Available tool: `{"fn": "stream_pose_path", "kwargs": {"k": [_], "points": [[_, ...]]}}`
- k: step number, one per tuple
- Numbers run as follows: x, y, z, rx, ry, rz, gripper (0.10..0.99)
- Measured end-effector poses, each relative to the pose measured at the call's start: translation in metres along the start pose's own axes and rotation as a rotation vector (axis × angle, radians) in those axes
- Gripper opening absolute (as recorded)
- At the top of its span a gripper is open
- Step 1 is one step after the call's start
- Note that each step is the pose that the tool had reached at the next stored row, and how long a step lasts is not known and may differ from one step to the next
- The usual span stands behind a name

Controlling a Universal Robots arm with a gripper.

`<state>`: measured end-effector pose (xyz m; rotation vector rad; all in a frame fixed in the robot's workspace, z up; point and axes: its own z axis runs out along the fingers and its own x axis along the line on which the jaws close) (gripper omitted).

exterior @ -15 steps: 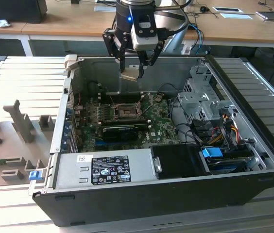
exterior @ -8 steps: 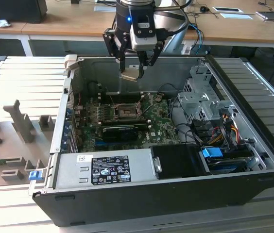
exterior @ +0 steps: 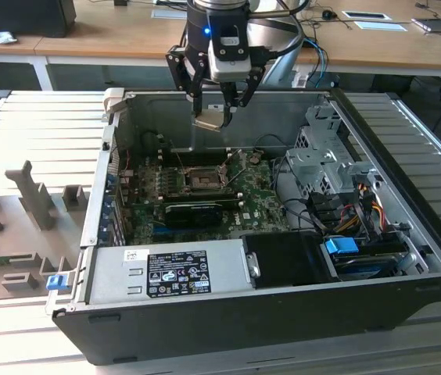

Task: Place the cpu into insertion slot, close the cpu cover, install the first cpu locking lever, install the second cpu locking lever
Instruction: 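Place the cpu into insertion slot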

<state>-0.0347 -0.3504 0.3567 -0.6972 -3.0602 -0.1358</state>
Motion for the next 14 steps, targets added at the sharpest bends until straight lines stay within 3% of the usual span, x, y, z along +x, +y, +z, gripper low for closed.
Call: {"fn": "stream_pose_path", "kwargs": {"k": [14], "points": [[0.0, 0.0, 0.0006, -0.001, -0.0036, 0.043, 0.533]]}}
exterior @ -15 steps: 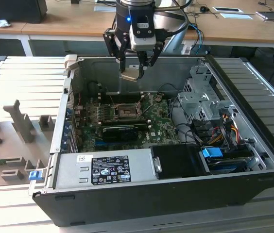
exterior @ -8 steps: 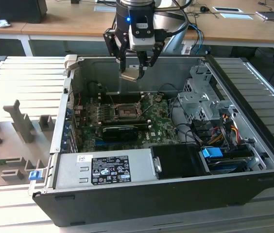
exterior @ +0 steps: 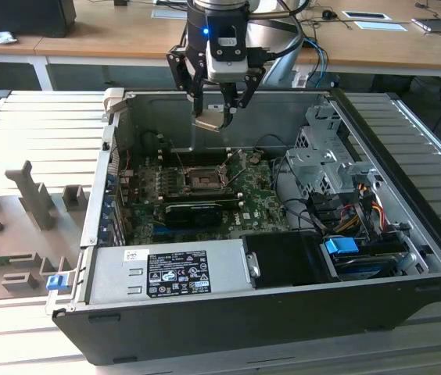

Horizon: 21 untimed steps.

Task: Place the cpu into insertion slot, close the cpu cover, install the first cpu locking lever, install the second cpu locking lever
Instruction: 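Place the cpu into insertion slot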

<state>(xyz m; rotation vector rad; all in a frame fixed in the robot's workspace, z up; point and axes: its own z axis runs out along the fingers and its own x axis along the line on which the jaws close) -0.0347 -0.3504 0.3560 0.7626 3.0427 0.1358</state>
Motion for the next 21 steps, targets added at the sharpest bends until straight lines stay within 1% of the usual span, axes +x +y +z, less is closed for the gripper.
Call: {"fn": "stream_pose_path", "kwargs": {"k": [21], "points": [[0.0, -0.0001, 0.0008, -0.001, -0.0053, 0.063, 0.533]]}}
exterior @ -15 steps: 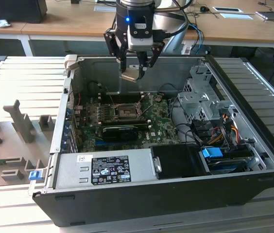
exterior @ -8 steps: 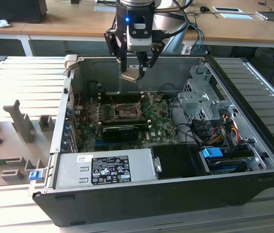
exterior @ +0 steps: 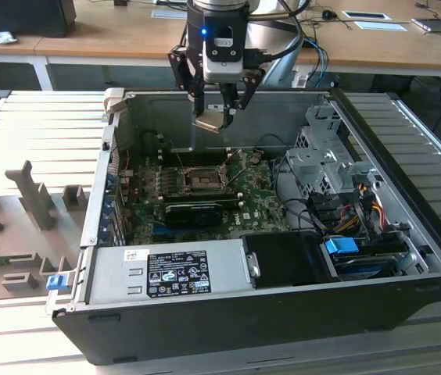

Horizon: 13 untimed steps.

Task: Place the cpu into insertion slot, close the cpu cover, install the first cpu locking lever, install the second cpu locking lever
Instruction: 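Place the cpu into insertion slot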

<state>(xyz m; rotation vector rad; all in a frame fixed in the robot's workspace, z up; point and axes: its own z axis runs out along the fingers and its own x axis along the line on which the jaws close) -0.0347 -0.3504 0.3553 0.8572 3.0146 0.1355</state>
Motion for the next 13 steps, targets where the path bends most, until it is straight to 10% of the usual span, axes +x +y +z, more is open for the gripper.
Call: {"fn": "stream_pose_path", "kwargs": {"k": [13], "points": [[0.0, 0.0, 0.0005, -0.001, -0.0027, 0.033, 0.533]]}}
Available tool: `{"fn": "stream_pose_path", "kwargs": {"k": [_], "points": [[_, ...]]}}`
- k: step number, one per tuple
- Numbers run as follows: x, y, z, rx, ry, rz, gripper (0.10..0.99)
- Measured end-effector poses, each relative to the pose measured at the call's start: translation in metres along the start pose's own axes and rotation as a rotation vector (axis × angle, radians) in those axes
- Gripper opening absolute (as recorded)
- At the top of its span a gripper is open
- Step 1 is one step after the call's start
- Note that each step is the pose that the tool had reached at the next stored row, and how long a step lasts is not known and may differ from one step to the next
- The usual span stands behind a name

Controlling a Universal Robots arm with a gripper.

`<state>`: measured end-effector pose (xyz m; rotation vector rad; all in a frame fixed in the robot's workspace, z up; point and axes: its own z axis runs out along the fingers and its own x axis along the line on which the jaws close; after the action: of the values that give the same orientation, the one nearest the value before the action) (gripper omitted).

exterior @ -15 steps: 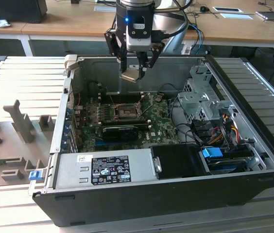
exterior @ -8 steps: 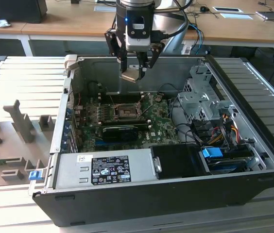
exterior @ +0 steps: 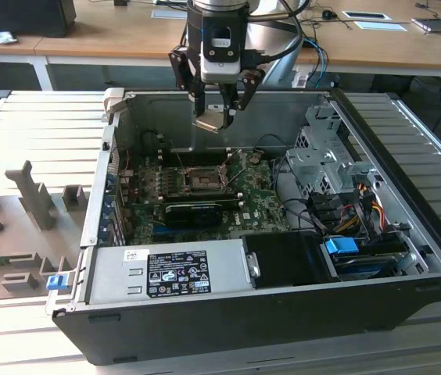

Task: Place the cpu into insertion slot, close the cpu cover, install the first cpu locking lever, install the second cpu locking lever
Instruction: 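Place the cpu into insertion slot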

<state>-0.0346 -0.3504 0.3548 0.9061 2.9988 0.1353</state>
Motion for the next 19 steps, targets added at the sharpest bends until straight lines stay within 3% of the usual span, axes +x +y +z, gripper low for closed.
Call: {"fn": "stream_pose_path", "kwargs": {"k": [19], "points": [[0.0, -0.0001, 0.0007, -0.001, -0.0046, 0.054, 0.533]]}}
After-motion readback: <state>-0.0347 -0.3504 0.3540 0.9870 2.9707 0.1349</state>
